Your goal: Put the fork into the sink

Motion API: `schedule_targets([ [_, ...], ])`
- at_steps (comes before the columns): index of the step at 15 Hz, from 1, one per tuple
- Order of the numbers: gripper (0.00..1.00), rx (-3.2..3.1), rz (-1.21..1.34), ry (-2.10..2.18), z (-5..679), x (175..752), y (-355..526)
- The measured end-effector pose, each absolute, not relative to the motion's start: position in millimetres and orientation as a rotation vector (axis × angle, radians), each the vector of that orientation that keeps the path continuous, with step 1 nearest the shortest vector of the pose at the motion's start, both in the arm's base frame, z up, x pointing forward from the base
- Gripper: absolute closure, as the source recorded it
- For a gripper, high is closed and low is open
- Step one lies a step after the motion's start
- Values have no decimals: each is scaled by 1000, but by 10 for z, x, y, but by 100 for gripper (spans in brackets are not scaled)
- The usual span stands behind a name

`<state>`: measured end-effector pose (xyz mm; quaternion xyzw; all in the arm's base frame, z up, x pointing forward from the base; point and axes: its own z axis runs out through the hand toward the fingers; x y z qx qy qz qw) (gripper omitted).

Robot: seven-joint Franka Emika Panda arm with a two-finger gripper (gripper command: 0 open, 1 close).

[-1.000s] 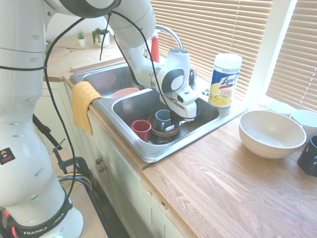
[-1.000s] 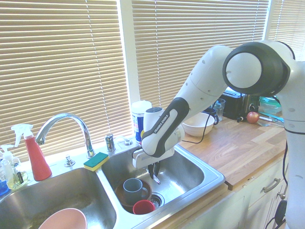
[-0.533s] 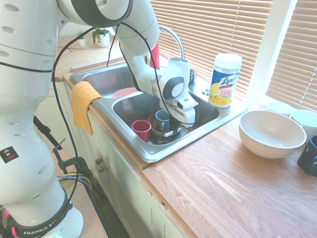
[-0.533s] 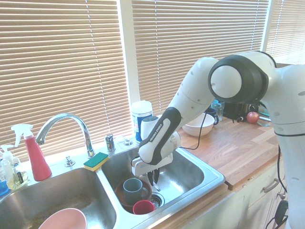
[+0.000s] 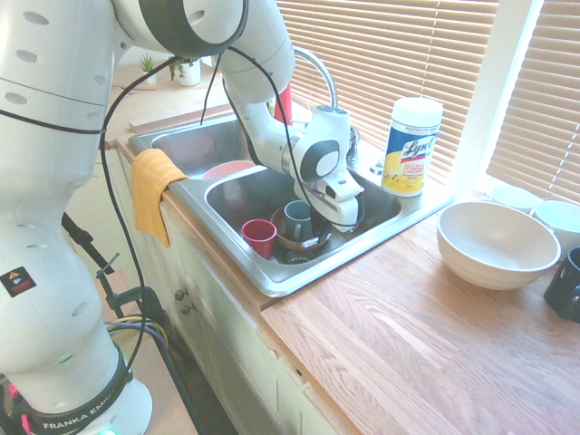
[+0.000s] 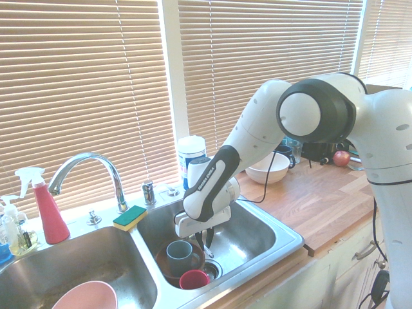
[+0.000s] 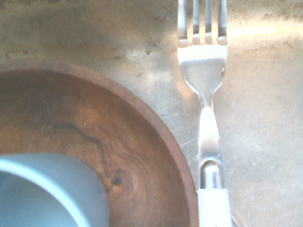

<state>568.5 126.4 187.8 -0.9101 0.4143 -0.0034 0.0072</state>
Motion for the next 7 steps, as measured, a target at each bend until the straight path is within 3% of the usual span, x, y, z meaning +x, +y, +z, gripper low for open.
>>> schedule_targets([
  [4,0,-2837,-27,1291,1963,5752,1294],
  [7,0,-2802,-84,1269,2473,5817,1350],
])
